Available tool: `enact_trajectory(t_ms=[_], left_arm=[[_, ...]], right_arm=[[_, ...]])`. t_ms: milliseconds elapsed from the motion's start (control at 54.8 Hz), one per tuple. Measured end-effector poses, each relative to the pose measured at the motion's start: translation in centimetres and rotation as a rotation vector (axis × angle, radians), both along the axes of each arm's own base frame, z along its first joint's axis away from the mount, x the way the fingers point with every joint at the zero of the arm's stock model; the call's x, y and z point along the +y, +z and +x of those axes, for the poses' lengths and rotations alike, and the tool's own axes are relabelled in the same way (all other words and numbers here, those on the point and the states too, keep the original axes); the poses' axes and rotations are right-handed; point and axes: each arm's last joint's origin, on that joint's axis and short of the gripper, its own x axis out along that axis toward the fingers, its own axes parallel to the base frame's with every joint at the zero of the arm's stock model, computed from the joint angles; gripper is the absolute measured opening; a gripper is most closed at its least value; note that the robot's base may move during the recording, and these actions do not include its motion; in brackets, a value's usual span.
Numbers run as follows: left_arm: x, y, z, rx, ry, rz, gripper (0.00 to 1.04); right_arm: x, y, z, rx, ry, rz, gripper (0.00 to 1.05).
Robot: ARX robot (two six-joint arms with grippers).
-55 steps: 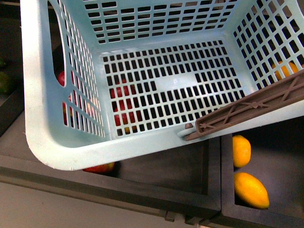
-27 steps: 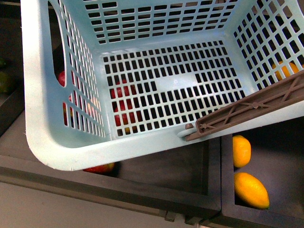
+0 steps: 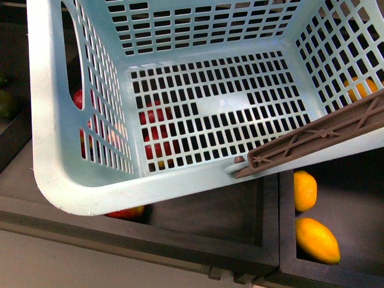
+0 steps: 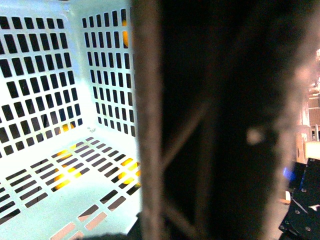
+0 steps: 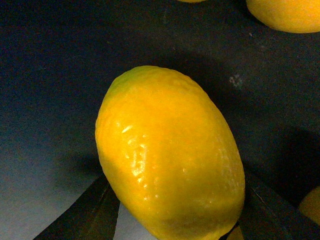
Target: Pick lemon and mango into basket
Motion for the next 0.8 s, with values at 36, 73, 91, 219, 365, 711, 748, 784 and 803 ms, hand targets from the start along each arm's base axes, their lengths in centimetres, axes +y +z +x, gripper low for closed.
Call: enact_trajectory(t_ms=[36, 73, 91, 219, 365, 711, 748, 784, 803], left_arm=[[0.0, 0.0, 0.0, 0.000, 0.000, 0.000, 0.04], [0.0, 0.0, 0.0, 0.000, 0.000, 0.000, 0.04], [0.0, 0.0, 0.0, 0.000, 0.000, 0.000, 0.04], [0.0, 0.0, 0.0, 0.000, 0.000, 0.000, 0.04], [0.0, 0.0, 0.0, 0.000, 0.001, 0.000, 0.04], [0.0, 0.0, 0.0, -0.001, 0.001, 0.001, 0.04], [0.0, 0.0, 0.0, -0.001, 0.000, 0.000, 0.04], [0.0, 0.0, 0.0, 0.000, 0.001, 0.000, 0.04], [0.0, 0.0, 0.0, 0.000, 0.001, 0.000, 0.04]], right_arm=[[0.1, 0.4, -0.4, -0.015, 0.001, 0.012, 0.55], [0.2, 1.4, -1.1, -0.046, 0.007, 0.038, 0.55], [0.3, 2.1, -1.6, -0.064, 0.012, 0.049, 0.55], [0.5, 8.3, -5.1, -0.195, 0.041, 0.118, 0.54], [1.5, 15.4, -10.3, -0.331, 0.081, 0.226, 0.54], [11.5, 27.5, -16.9, -0.636, 0.325, 0.404, 0.54], [12.8, 27.7, -17.1, -0.644, 0.347, 0.422, 0.54], [14.4, 27.7, -17.1, -0.647, 0.365, 0.446, 0.54], [15.0, 27.6, -17.1, -0.646, 0.375, 0.455, 0.54]])
